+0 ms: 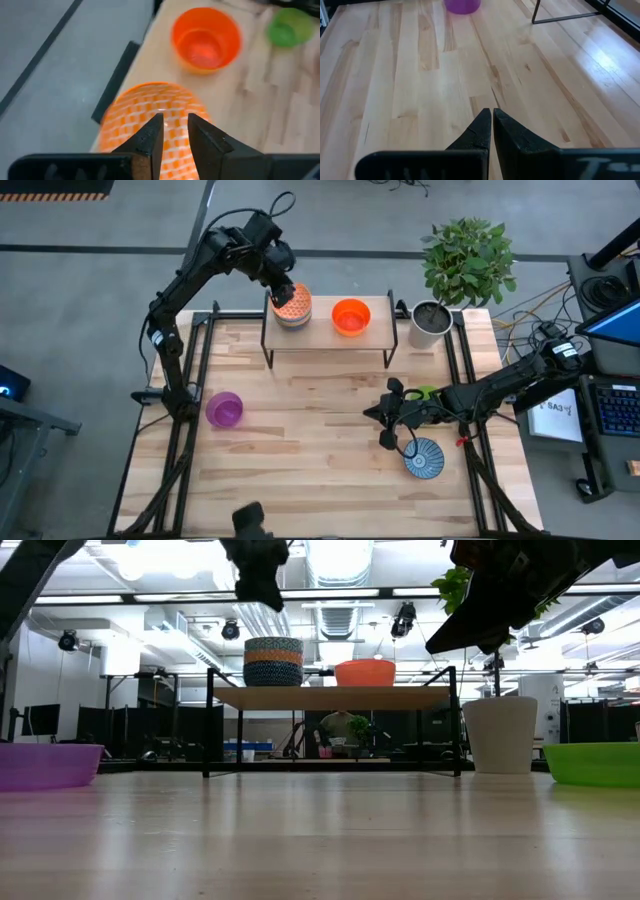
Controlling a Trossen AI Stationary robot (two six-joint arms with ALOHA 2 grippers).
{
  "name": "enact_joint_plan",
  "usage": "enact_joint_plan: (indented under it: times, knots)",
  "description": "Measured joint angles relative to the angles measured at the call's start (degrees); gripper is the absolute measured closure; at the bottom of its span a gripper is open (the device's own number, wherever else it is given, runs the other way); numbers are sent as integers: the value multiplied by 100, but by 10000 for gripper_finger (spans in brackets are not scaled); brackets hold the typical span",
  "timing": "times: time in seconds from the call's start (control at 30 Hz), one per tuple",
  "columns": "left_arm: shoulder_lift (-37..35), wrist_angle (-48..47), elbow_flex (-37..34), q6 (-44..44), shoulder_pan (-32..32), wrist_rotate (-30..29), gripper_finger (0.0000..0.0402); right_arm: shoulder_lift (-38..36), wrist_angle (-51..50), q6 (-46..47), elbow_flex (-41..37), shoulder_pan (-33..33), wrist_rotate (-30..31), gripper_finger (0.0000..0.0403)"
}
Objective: Place and stack bowls onto a shelf
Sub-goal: Stack the green bowl on top of the orange bowl on the shelf
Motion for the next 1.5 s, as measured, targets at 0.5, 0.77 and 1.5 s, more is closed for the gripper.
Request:
enact_joint_plan:
  times: [0.5, 0.77, 1.5]
  knots:
    - [-2378, 2330, -2958, -600, -1656, -81, 358, 0, 1, 234, 0, 0, 6, 394]
    - [-3990, 3985, -5508, -1417, -2666, -645, 358, 0, 1, 810, 0, -4, 7, 394]
    - [-5473, 5667, -8039, -2170, -3288, -2613, 358, 448, -6715, 6052, 1717, -491, -450, 394]
